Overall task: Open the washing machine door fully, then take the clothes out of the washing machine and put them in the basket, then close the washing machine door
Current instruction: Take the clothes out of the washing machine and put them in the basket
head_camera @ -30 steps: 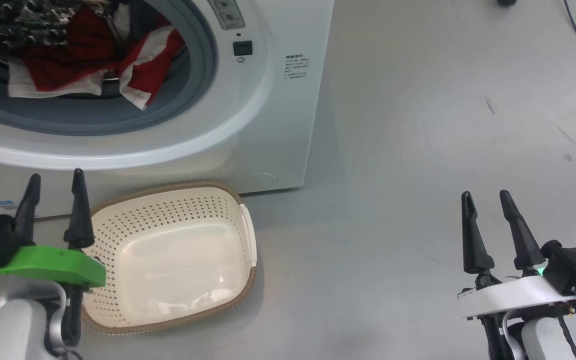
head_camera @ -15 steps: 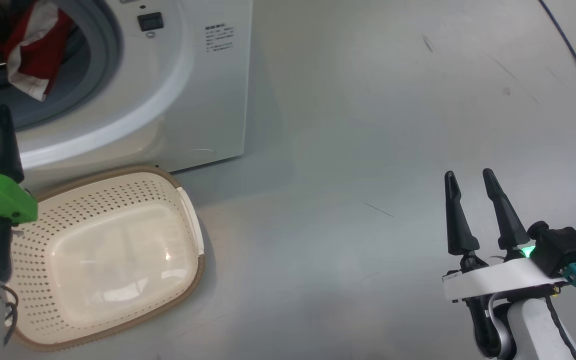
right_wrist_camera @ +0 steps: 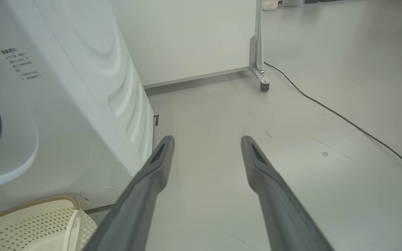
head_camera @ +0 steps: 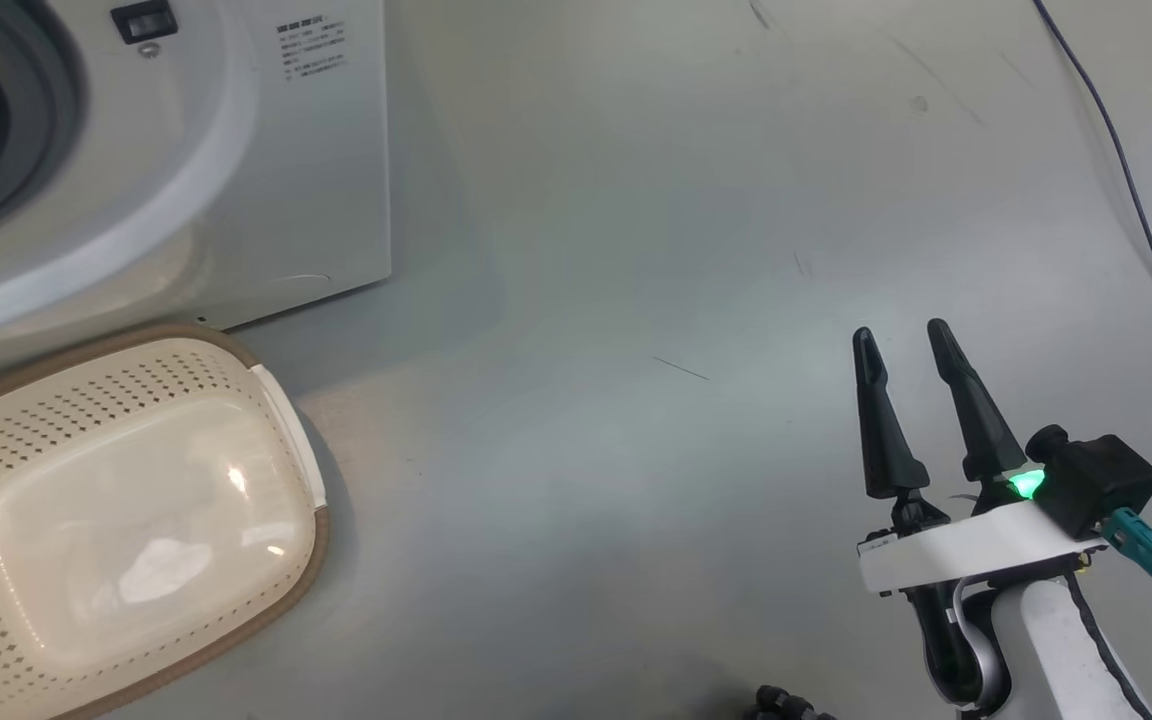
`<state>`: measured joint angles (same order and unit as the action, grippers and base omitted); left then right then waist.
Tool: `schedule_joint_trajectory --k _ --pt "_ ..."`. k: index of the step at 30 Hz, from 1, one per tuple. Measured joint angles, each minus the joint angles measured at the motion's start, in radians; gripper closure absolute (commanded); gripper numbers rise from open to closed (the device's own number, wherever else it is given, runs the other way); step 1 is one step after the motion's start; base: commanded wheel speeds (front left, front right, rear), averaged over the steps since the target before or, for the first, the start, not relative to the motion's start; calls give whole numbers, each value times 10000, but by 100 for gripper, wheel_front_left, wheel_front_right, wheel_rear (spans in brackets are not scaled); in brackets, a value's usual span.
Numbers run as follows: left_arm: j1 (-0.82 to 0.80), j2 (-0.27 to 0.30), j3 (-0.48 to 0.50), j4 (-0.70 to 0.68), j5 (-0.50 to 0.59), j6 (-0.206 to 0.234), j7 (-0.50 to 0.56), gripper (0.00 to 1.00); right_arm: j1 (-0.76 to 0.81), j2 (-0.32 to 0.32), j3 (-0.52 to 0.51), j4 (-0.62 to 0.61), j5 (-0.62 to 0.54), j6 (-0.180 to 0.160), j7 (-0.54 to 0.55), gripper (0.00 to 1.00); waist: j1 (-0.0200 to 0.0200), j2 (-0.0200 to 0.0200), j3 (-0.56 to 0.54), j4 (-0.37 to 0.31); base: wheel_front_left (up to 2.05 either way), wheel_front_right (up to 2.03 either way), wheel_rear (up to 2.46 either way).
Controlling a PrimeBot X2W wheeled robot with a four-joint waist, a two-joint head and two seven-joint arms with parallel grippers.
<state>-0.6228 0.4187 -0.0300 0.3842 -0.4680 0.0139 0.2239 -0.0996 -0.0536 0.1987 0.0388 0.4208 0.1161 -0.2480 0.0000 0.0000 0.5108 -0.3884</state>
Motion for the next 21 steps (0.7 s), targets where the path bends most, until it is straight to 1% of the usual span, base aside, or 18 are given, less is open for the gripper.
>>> schedule_joint_trajectory --k 2,6,9,12,21 --pt "-177 138 19 209 33 4 138 0 -4 25 81 38 8 2 0 0 0 0 98 -127 0 0 0" --pt "-581 370 105 571 109 165 376 0 -15 71 161 119 8 4 0 0 0 0 272 -374 0 0 0" --pt "-879 518 180 784 134 174 523 0 -115 84 169 128 12 6 0 0 0 0 391 -542 0 0 0" --pt "-1077 575 230 959 134 211 681 0 -179 88 171 125 46 58 0 0 0 0 469 -642 0 0 0" --pt "-1776 744 347 1651 119 355 1151 0 -308 132 324 132 86 58 0 0 0 0 797 -985 0 0 0"
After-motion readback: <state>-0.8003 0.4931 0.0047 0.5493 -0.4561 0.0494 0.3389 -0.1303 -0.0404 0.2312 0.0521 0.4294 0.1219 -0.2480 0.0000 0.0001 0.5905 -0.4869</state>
